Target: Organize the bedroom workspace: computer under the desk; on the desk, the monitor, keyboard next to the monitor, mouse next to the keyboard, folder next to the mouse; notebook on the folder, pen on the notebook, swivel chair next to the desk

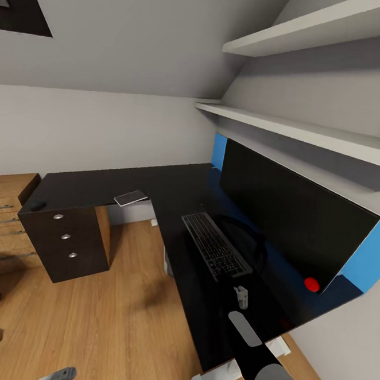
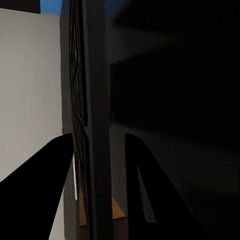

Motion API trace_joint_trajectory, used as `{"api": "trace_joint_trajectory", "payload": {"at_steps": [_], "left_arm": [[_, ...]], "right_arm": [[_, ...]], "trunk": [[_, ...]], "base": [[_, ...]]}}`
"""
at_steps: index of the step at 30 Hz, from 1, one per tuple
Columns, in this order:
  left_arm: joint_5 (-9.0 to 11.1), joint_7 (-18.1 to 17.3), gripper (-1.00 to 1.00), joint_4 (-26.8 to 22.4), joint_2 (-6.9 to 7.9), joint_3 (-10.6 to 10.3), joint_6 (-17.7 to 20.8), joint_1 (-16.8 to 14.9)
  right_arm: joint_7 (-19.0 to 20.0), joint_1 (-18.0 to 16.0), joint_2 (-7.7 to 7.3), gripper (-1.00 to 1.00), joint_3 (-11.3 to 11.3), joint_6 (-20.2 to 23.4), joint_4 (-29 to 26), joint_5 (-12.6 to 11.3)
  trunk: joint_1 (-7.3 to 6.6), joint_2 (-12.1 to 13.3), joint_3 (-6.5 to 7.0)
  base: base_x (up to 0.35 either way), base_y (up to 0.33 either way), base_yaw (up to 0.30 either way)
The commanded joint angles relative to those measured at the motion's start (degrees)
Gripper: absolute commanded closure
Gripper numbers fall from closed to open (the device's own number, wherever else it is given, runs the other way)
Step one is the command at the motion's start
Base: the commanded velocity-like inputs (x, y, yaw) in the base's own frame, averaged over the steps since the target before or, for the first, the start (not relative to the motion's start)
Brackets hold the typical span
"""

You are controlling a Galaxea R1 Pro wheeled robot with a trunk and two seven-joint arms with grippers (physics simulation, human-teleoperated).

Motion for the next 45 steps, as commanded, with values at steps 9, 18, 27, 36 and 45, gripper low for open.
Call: {"api": "trace_joint_trajectory", "payload": {"at_steps": [9,18,27,36,45], "left_arm": [[0.6,0.5,-1.00,-0.1,0.02,0.0,0.3,0.0],[0.5,0.5,-1.00,-0.1,0.08,0.0,0.2,0.0],[0.5,0.4,-1.00,-0.1,0.03,1.8,0.1,0.0],[0.4,0.4,-1.00,-0.1,0.02,2.2,0.2,0.0],[0.4,0.4,-1.00,-0.1,0.02,2.2,0.2,0.0]], "right_arm": [[-0.5,-0.1,-0.06,1.00,0.3,-0.4,0.1,-0.6],[-0.5,-0.1,-0.06,1.00,0.3,-0.4,0.1,-0.6],[-0.5,-0.1,-0.06,1.00,0.4,-0.4,0.1,-0.6],[-0.5,-0.1,-0.06,1.00,0.4,-0.4,0.1,-0.6],[-0.7,-0.1,-0.06,1.00,0.4,-0.4,0.1,-0.5]], "trunk": [[0.01,0.0,-0.05],[0.01,0.0,-0.05],[0.01,0.0,-0.05],[0.01,0.0,-0.05],[0.01,0.0,-0.05]], "base": [[0.000,0.000,0.000],[0.000,0.000,0.000],[0.000,-0.082,0.000],[0.000,-0.012,0.000],[0.000,0.000,0.000]]}}
